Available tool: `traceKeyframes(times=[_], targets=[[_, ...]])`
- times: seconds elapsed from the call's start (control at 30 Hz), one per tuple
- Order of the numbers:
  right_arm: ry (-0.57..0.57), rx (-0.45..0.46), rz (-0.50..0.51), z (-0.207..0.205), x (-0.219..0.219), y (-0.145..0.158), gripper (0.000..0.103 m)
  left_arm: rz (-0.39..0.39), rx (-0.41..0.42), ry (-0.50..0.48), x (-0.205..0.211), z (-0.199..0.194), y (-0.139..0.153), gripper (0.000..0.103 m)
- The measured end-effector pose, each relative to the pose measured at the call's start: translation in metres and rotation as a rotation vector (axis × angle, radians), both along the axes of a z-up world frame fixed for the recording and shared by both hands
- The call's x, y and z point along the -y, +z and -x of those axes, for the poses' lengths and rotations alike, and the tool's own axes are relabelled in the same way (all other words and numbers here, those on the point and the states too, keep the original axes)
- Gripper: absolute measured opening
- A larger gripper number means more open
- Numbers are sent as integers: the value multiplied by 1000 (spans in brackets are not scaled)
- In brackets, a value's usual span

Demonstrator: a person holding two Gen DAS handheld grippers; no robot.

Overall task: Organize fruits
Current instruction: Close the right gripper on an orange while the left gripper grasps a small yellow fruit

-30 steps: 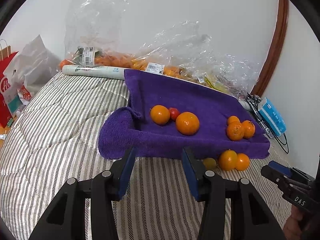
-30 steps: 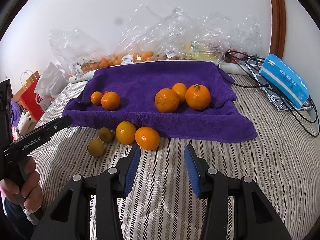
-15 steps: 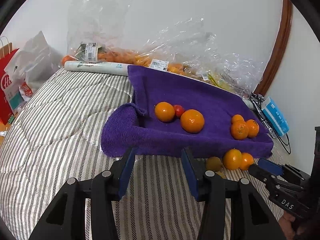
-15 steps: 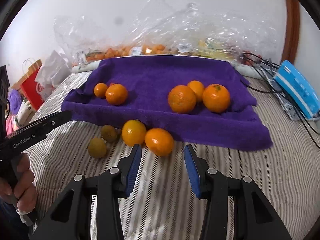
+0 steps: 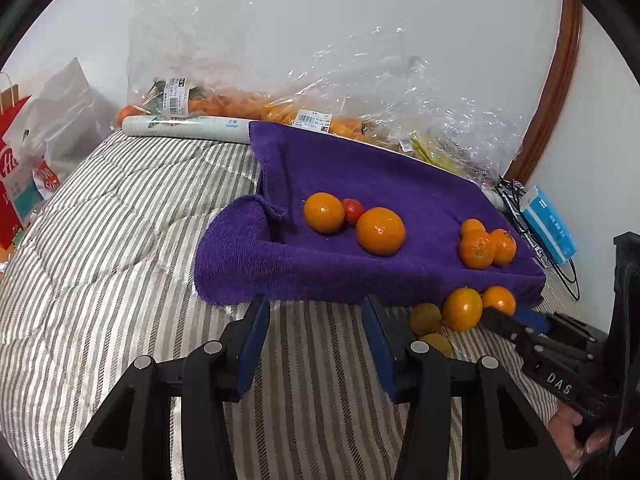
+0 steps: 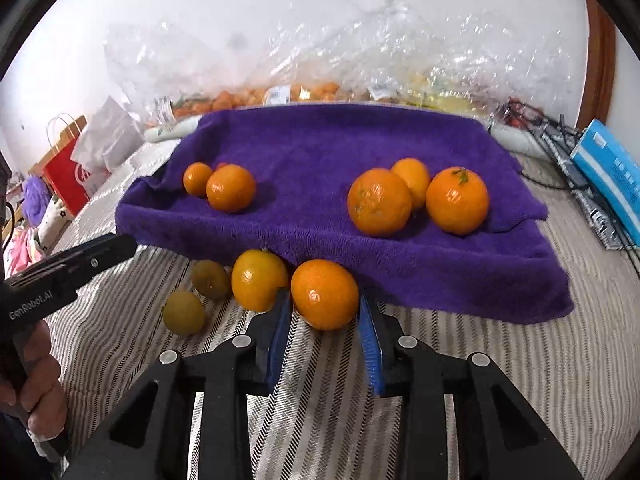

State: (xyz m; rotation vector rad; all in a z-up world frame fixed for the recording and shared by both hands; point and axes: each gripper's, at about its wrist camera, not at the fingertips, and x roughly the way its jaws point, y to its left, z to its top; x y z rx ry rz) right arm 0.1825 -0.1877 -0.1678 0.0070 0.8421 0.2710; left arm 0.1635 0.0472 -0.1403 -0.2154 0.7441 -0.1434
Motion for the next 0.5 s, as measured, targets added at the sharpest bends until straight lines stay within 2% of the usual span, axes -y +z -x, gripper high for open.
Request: traceKeyframes(times=[0.13,0.4,0.5], targets=[[6,25,7,9,9,7,33,87,-3,-60,-5,14,0,46],[-23,45,38,24,43,10,33,61,-19,-189,42,19,-2,46],[-42,34,27,27,56,8,33,19,-48,-203,60,13,-7,46]])
